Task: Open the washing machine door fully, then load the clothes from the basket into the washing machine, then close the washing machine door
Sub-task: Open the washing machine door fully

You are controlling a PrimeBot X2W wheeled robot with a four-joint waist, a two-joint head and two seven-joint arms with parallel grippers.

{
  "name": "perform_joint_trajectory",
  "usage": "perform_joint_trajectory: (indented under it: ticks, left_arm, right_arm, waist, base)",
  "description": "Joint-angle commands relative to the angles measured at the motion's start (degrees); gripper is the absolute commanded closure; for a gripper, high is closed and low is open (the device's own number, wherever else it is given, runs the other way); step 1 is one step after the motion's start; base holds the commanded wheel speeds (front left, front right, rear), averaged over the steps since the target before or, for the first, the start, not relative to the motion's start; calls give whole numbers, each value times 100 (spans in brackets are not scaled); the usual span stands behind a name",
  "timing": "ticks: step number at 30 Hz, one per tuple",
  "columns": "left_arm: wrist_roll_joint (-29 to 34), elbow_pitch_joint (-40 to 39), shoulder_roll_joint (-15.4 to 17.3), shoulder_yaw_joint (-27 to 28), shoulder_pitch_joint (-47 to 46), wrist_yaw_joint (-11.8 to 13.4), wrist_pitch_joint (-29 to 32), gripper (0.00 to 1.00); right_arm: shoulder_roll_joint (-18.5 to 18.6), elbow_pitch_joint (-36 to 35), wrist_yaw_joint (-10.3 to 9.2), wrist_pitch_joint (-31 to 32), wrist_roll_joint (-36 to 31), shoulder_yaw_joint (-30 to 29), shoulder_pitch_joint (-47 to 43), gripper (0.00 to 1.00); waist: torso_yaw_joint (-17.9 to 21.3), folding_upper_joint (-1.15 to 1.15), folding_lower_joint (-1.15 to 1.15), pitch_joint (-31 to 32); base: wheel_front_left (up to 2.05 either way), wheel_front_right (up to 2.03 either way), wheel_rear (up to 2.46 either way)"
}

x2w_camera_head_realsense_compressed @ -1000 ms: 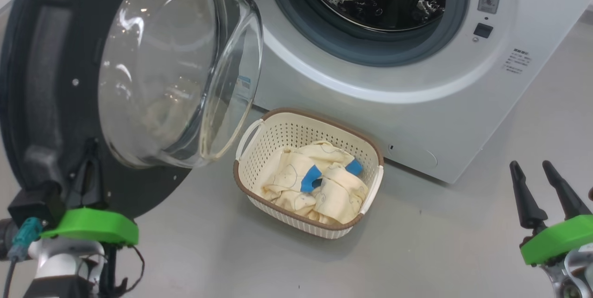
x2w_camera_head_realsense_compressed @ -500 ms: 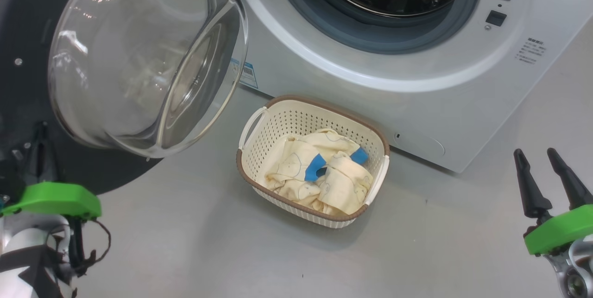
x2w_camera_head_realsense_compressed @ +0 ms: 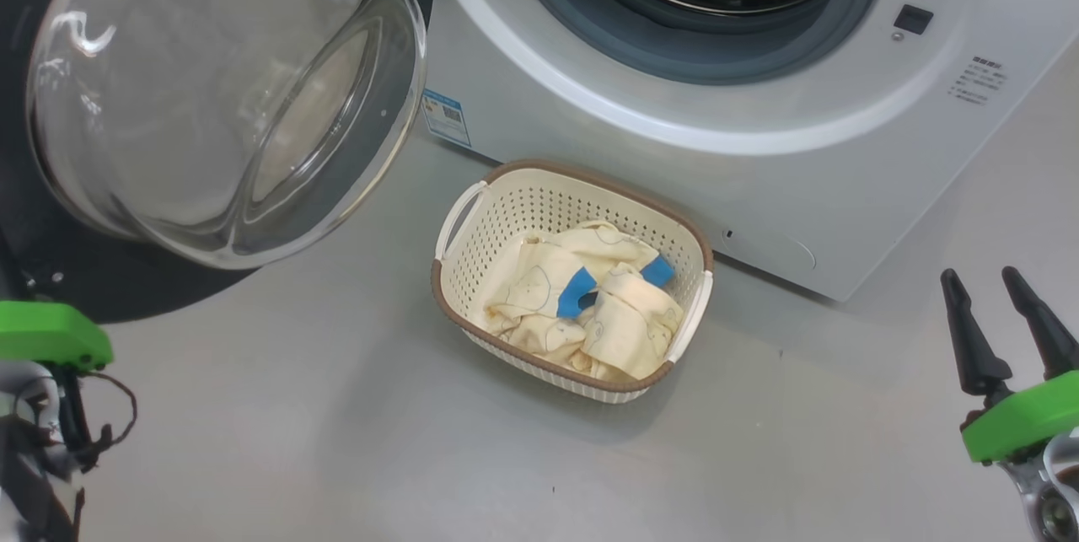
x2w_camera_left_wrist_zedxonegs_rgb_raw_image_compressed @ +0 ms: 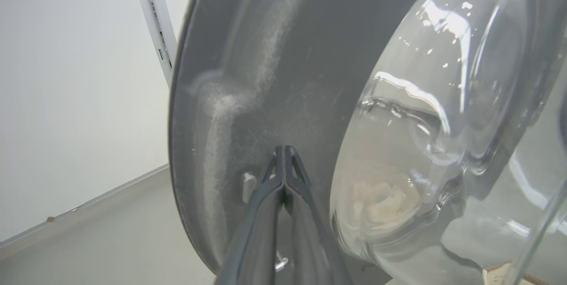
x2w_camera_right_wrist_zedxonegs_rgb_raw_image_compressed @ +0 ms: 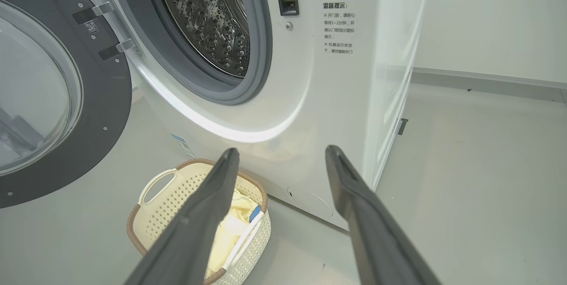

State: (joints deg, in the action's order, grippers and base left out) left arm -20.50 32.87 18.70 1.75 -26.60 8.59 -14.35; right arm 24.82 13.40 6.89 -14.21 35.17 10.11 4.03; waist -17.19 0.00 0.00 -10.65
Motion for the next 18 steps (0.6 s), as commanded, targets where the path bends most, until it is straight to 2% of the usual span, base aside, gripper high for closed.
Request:
perform_joint_trajectory:
  ticks: [1,9,18]
  left_arm:
    - [76,-79,375,350,-356,9,-63,100]
    - [211,276,384,707,-693,-98,-64,100]
    - [491,727,386,886,-1174,-408,-64,100]
  right_arm:
    - [235,-181,59,-79,29,58,200,0]
    - [323,-211,59,-79,45,60,253,0]
    - [438,-278,59,-79,51,88,390,0]
  waist:
    - [-6,0,0,-45]
    - [-7,0,0,-185]
    - [16,0,0,-459]
  base:
    - [0,0,0]
    - [0,0,0]
    - [0,0,0]
